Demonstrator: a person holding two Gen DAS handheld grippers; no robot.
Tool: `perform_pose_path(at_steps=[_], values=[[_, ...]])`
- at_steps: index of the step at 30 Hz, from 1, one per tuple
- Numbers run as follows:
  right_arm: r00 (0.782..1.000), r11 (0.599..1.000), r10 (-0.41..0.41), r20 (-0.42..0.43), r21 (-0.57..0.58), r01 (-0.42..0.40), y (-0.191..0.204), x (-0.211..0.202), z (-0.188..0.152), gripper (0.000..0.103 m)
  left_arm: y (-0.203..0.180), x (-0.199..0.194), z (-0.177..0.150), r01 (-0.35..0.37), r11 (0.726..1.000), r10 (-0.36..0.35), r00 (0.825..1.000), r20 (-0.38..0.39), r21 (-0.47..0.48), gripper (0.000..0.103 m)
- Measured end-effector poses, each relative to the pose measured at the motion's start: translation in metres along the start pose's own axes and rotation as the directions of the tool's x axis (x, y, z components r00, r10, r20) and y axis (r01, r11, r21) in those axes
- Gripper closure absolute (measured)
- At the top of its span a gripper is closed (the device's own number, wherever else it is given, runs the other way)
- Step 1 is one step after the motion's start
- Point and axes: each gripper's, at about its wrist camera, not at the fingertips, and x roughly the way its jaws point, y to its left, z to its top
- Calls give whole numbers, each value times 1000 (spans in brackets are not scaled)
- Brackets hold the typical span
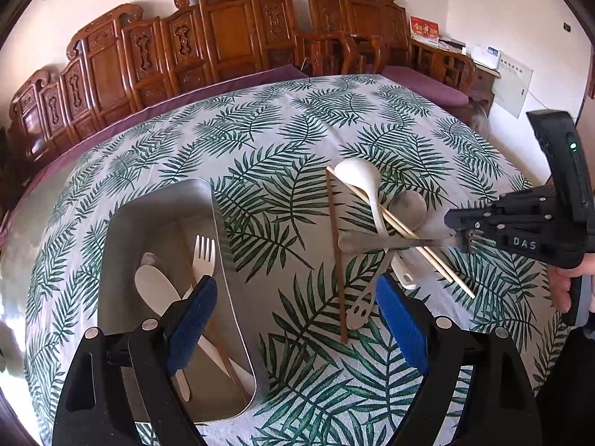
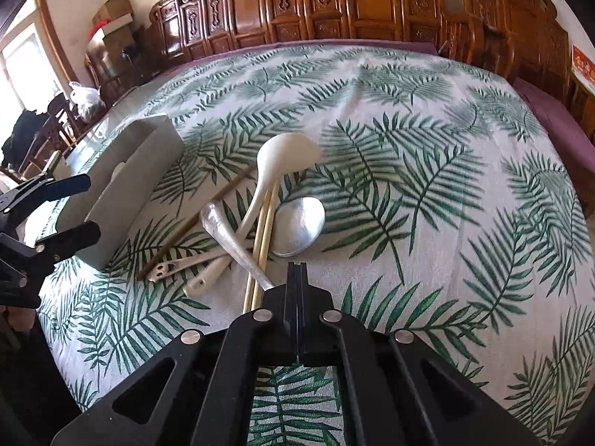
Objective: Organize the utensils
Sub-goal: 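Lift the metal fork off the cloth with the right tool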
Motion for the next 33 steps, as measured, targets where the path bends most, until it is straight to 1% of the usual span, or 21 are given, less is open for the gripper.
perform_pose_path(at_steps=[2, 3, 5, 6, 7, 9, 10, 13, 15, 16, 18, 19, 20, 22, 24, 26, 29, 33], values=[[1000, 1000, -1, 5, -26, 1, 4, -2, 0, 99, 0, 1, -1, 1, 1000, -1, 1000, -1, 1, 19], [1000, 999, -3, -8, -46, 3, 7, 0, -1, 99, 0, 0, 0, 0, 1000, 0, 1000, -1, 1, 20], [999, 995, -23, -43, -93, 19, 14, 7, -5, 88, 0, 0, -1, 1, 1000, -1, 1000, -2, 1, 19], [998, 993, -28, -53, -112, 22, 17, 9, -7, 86, 0, 0, -1, 2, 1000, -2, 1000, -1, 2, 19], [998, 991, -33, -57, -128, 26, 19, 10, -8, 79, 0, 0, -1, 2, 1000, -2, 1000, -1, 4, 19], [997, 988, -34, -63, -155, 24, 24, 11, -10, 70, 0, -1, -1, 2, 1000, -2, 1000, 1, 5, 19], [997, 986, -43, -66, -163, 31, 25, 12, -11, 70, 0, -1, -1, 2, 1000, -2, 1000, 1, 5, 19], [993, 986, -63, -100, -163, 46, 22, 17, -13, 70, 0, -1, -1, 1, 1000, -1, 1000, -1, 6, 19], [993, 988, -55, -104, -152, 39, 19, 18, -13, 70, 1, -1, -1, 0, 1000, 0, 1000, -2, 7, 19], [993, 988, -54, -106, -151, 38, 19, 19, -13, 73, 1, -1, 0, 0, 1000, 0, 1000, -2, 6, 19], [990, 983, -76, -115, -172, 55, 22, 24, -12, 73, 1, -1, -1, 0, 1000, 0, 1000, -2, 5, 19], [989, 980, -88, -121, -190, 64, 25, 27, -12, 76, 1, -1, -1, 0, 1000, 0, 1000, -3, 6, 19], [989, 978, -85, -121, -198, 60, 28, 29, -11, 83, 1, -1, -1, -1, 1000, 1, 1000, -3, 8, 19], [989, 978, -83, -124, -201, 57, 32, 30, -10, 90, 1, -1, -1, -2, 1000, 2, 1000, -4, 9, 19], [989, 976, -82, -122, -213, 55, 34, 30, -10, 92, 1, -1, -1, -4, 1000, 4, 1000, -6, 10, 19], [990, 978, -63, -124, -207, 36, 33, 28, -11, 98, 1, 1, -1, -5, 1000, 5, 1000, -10, 10, 19], [993, 984, -34, -112, -179, 13, 29, 21, -11, 98, 0, 3, -1, -1, 1000, 1, 1000, -16, 2, 20], [999, 994, 5, -42, -105, -9, 18, 1, -4, 98, -3, 5, 4, 21, 1000, -21, 1000, -16, -14, 20]])
